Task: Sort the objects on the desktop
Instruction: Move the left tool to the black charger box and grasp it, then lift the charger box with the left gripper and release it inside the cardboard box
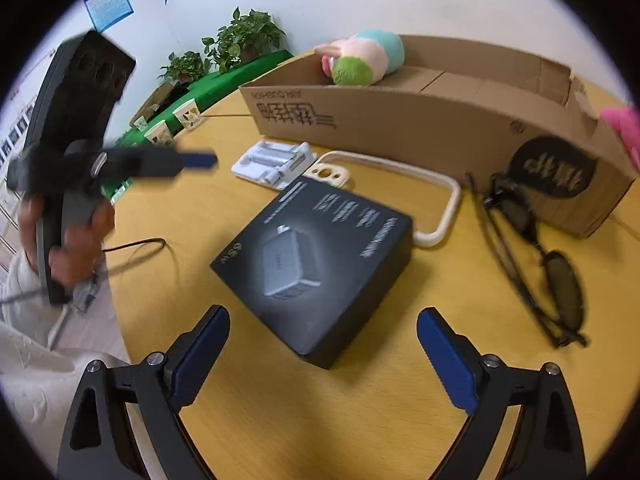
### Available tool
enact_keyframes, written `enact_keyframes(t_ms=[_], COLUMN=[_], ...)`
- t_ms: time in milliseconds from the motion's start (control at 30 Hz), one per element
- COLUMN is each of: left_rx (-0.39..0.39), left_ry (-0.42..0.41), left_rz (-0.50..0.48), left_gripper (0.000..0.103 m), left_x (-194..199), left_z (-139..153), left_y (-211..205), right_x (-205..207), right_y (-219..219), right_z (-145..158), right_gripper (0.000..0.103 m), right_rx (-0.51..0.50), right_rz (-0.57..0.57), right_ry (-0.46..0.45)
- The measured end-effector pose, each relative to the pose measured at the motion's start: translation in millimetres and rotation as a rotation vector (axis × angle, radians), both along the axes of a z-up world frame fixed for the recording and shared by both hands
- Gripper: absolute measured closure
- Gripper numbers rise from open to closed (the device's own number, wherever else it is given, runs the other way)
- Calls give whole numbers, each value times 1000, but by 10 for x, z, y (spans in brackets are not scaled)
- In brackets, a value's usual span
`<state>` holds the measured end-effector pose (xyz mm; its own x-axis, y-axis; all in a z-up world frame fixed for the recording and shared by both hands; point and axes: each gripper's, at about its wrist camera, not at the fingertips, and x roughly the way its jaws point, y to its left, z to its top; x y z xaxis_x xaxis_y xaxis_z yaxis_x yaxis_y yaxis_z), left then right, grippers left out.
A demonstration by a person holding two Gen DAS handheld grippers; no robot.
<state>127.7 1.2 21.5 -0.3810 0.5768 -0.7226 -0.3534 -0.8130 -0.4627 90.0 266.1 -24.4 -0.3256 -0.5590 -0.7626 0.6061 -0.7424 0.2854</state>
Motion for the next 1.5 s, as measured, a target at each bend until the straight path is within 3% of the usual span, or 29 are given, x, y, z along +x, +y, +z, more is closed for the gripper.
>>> enact_keyframes(t_ms=[267,367,500,567,633,667,800,867,967,1067,1133,1200,1233,1367,1500], left_rx=[-199,-239,-136,-67,-48,-43,41,78,58,134,135,119,98,75,89], left_ry=[-231,-226,-141,-89,-68,-78,-135,-152,-147,-195,-179,-173,-162,-91,57], left_rz=[-40,-26,6,-31,-53,-55,-43,-28,-7,-7,-3,1,13,25,28], left_gripper=[2,3,3,2,3,3,38,38,38,41,42,41,41,41,44], left_x=[542,673,493,324,170,71,-149,-155,-41,103,160,147,133,81,13], left_z=[-462,-400,-177,-149,-190,-237,-457,-526,-510,-571,-566,-554,-528,-325,276], left_y=[-237,-333,-282,-143,-28,23,74,49,-24,-155,-174,-137,-121,-163,-176], right_x=[203,215,231,240,248,247,165,127,209,352,344,261,230,289,274], right_y=[-126,-96,-140,-187,-235,-243,-281,-332,-392,-375,-421,-484,-530,-604,-514], right_z=[39,67,60,20,-4,-3,-19,-56,-26,48,-28,-154,-216,-102,409], right_gripper=[7,7,7,7,8,8,10,14,14,14,12,13,13,19,20], right_rx=[24,47,62,94,129,133,145,143,130,78,135,154,161,164,82], right_rz=[67,55,68,77,84,85,55,58,90,136,130,140,134,117,50], right_ry=[49,79,112,128,160,174,215,196,188,204,231,181,157,240,354])
